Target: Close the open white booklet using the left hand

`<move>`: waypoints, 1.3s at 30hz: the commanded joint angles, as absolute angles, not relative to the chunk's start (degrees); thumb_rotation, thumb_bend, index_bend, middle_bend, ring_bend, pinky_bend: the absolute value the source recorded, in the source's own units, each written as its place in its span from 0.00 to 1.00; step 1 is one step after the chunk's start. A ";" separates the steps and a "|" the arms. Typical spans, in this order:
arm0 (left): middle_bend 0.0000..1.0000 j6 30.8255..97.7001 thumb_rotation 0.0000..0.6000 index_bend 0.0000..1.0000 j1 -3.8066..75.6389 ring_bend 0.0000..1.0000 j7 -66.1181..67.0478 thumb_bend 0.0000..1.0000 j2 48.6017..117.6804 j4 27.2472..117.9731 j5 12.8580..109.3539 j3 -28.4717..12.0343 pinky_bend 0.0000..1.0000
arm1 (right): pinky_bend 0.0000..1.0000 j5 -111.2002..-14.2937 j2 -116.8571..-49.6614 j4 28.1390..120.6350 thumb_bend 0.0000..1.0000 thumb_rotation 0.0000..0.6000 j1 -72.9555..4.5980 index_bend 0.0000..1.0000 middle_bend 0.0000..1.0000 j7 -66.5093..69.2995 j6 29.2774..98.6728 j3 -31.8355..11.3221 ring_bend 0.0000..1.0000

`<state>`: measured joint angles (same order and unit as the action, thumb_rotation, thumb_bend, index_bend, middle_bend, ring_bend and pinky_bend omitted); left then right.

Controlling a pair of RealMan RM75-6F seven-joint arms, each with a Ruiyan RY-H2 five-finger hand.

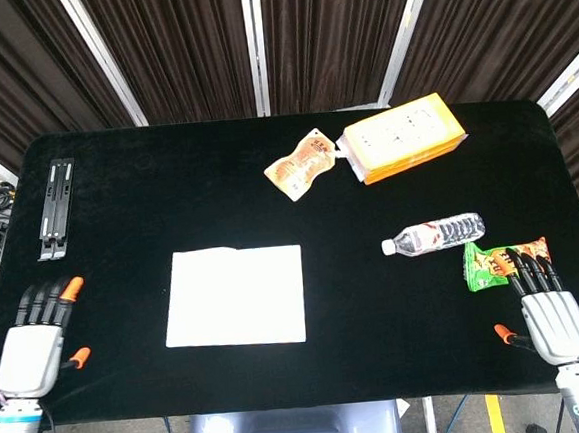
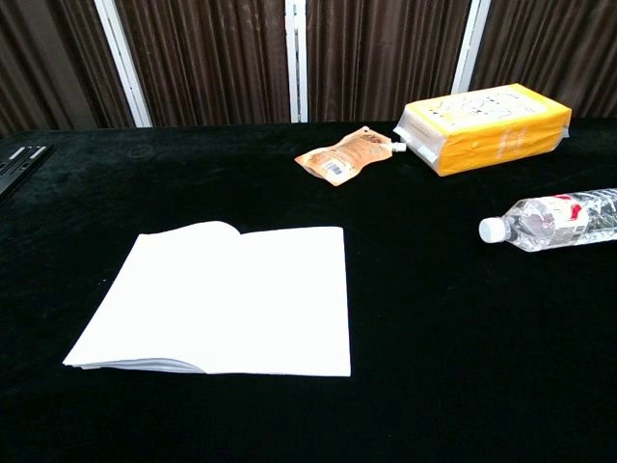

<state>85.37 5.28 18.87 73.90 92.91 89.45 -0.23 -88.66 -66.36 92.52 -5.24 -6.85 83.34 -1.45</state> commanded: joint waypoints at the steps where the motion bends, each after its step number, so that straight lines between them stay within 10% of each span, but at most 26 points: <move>1: 0.00 82.72 1.00 0.00 6.51 0.00 20.86 0.13 75.65 93.06 90.52 1.02 0.00 | 0.00 -88.69 -66.22 92.66 0.05 1.00 -5.19 0.00 0.00 -6.70 83.51 -1.50 0.00; 39: 0.00 66.65 1.00 0.00 16.80 0.00 34.57 0.31 97.50 81.74 84.09 -1.02 0.00 | 0.00 -89.80 -65.37 93.28 0.04 1.00 -5.08 0.00 0.00 -4.72 83.71 -1.00 0.00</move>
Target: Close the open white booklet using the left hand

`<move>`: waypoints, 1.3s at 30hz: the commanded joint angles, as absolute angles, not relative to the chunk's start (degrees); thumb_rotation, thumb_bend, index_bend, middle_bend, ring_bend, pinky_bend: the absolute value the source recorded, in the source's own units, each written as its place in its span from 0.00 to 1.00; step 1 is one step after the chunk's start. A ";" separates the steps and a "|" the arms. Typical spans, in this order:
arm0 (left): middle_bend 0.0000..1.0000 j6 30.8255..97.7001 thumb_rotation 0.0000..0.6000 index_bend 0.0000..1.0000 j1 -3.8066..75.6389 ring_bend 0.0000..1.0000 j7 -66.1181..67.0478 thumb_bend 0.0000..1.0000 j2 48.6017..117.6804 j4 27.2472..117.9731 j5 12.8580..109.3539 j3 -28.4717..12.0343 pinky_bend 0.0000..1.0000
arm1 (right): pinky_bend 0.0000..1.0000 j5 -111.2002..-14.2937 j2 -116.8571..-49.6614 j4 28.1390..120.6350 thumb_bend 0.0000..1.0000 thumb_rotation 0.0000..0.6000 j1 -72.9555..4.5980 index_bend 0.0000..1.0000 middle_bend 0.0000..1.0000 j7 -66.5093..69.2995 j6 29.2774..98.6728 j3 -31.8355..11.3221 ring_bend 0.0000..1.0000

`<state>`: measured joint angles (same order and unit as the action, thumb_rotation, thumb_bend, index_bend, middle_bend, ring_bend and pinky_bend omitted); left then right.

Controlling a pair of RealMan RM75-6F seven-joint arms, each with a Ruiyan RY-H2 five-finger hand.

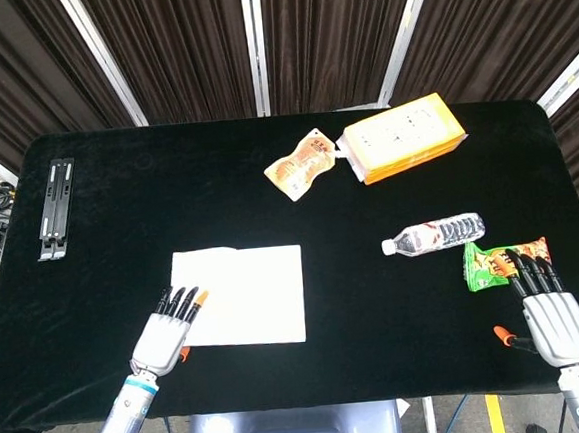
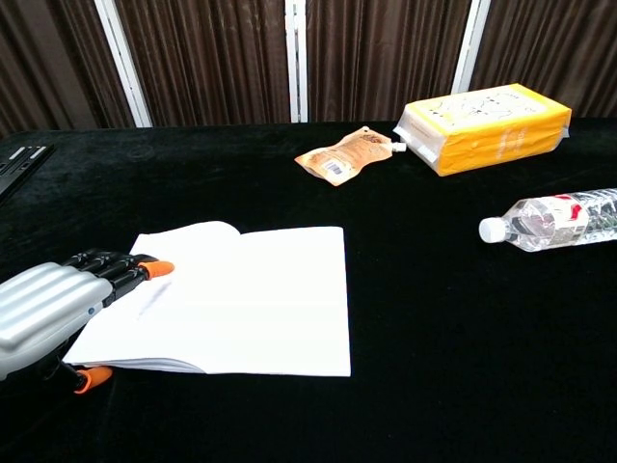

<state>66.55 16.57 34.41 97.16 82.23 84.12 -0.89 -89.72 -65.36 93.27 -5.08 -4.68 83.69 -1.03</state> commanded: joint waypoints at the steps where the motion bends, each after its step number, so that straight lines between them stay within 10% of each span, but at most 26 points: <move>1: 0.00 66.72 1.00 0.00 16.87 0.00 34.60 0.33 97.67 81.49 84.05 -1.07 0.00 | 0.00 -89.83 -65.38 93.29 0.05 1.00 -5.08 0.00 0.00 -4.72 83.72 -0.98 0.00; 10: 0.00 68.28 1.00 0.00 17.16 0.00 34.50 0.55 98.85 79.27 84.14 -1.29 0.00 | 0.00 -89.95 -65.29 93.37 0.05 1.00 -5.02 0.00 0.00 -4.62 83.85 -0.95 0.00; 39: 0.00 74.82 1.00 0.00 23.09 0.00 37.38 0.52 99.74 87.71 95.03 -5.23 0.00 | 0.00 -90.14 -65.24 93.67 0.05 1.00 -4.90 0.00 0.00 -4.95 84.04 -0.88 0.00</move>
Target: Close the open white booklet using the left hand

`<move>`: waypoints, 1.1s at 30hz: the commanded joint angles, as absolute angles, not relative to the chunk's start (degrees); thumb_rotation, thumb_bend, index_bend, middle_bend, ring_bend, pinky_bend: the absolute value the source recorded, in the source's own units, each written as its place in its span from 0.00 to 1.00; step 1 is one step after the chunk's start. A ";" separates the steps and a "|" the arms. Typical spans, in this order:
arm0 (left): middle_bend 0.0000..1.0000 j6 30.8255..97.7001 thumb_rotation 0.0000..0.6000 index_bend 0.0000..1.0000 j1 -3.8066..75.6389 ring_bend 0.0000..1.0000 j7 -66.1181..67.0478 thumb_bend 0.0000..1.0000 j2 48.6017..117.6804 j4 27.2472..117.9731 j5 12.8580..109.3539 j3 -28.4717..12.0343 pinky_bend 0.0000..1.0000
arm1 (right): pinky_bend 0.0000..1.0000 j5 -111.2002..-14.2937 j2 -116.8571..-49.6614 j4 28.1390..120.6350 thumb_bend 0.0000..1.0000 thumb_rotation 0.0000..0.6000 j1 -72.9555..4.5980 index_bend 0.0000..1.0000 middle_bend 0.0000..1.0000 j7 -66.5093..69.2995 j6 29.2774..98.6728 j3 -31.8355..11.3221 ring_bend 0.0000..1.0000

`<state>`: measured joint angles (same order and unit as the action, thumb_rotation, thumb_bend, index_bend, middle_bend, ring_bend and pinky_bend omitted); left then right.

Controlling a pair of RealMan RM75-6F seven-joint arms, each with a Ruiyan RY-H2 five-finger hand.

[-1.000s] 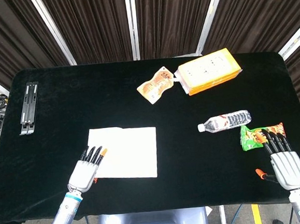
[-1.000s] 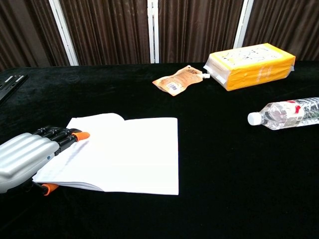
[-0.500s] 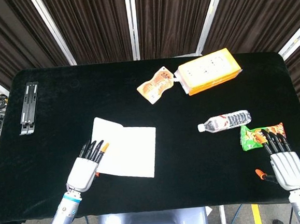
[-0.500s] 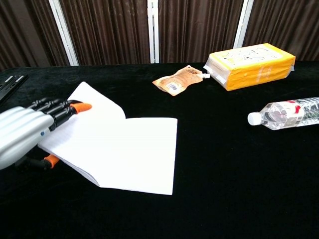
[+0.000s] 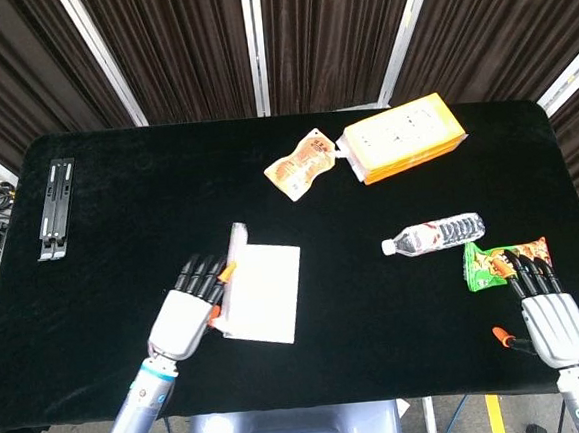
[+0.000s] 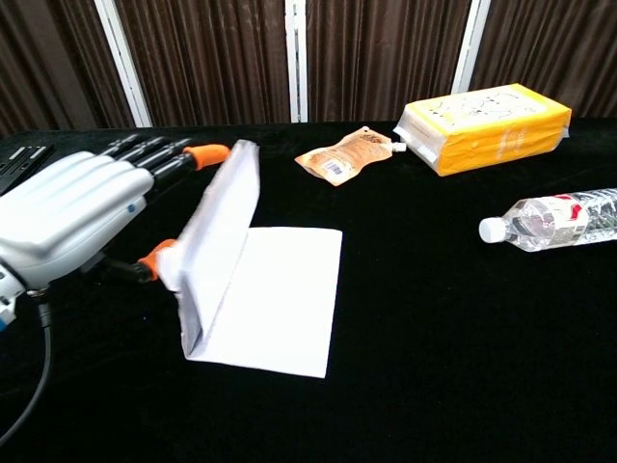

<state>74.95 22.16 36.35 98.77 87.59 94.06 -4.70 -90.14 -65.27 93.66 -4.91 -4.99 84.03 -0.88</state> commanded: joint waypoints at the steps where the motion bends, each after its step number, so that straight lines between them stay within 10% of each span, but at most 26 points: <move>1: 0.00 74.91 1.00 0.00 23.37 0.00 37.78 0.52 100.11 87.70 95.39 -5.35 0.00 | 0.00 -90.13 -65.22 93.68 0.05 1.00 -4.89 0.00 0.00 -4.90 84.05 -0.89 0.00; 33: 0.00 89.17 1.00 0.00 7.49 0.00 23.56 0.13 77.68 91.56 86.94 0.16 0.00 | 0.00 -90.07 -65.45 93.34 0.05 1.00 -4.70 0.00 0.00 -4.76 85.65 -1.93 0.00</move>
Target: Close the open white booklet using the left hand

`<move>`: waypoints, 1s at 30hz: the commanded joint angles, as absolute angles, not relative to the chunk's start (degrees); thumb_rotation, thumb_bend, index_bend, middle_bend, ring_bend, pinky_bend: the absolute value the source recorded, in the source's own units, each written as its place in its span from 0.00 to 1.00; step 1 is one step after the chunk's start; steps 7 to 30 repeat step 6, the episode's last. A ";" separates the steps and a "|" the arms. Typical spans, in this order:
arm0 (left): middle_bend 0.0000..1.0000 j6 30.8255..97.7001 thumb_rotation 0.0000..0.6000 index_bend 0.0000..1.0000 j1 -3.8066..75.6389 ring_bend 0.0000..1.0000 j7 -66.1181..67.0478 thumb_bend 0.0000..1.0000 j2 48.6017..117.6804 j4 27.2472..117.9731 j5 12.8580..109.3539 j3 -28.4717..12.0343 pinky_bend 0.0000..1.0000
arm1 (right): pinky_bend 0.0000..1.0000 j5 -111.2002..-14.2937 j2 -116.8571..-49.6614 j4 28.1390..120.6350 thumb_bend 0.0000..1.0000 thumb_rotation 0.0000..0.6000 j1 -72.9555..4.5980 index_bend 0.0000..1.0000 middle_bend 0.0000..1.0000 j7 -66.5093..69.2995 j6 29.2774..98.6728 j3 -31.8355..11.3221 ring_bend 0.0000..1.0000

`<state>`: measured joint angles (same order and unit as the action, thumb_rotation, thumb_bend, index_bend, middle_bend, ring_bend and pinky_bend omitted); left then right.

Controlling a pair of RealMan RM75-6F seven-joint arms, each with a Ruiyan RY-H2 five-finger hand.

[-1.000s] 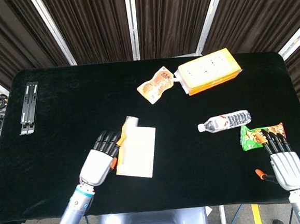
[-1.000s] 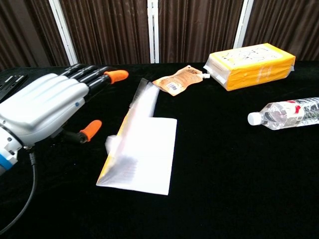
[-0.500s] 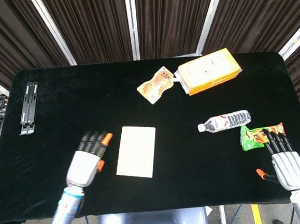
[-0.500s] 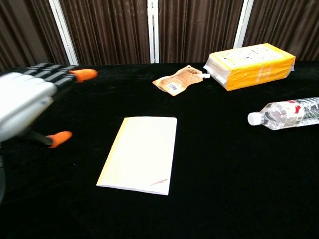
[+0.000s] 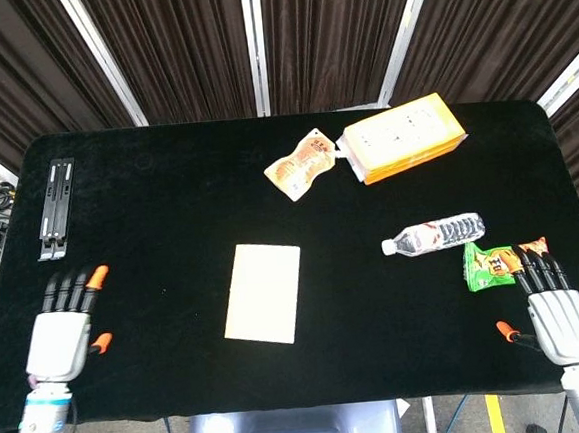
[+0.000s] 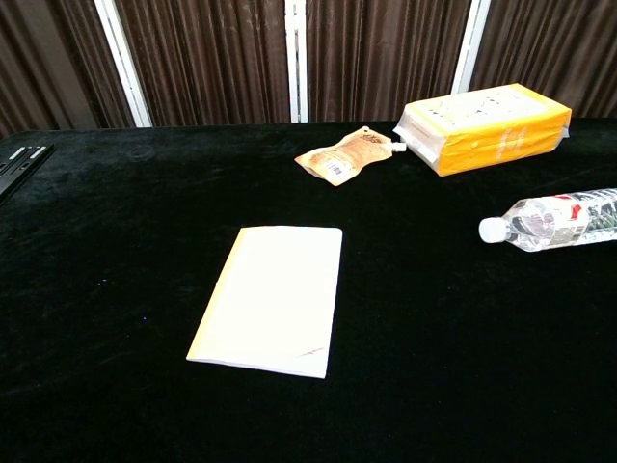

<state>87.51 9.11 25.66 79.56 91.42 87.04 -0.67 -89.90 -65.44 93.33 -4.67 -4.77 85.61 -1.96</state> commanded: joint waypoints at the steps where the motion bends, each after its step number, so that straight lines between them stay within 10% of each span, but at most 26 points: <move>1: 0.00 89.58 1.00 0.00 7.11 0.00 22.91 0.13 77.24 91.54 87.00 0.29 0.00 | 0.00 -90.16 -65.48 93.29 0.04 1.00 -4.71 0.00 0.00 -4.81 85.66 -1.90 0.00; 30: 0.00 91.17 1.00 0.00 5.82 0.00 20.64 0.13 75.81 91.40 88.05 0.89 0.00 | 0.00 -90.58 -66.13 92.77 0.05 1.00 -4.58 0.00 0.00 -5.09 86.46 -2.07 0.00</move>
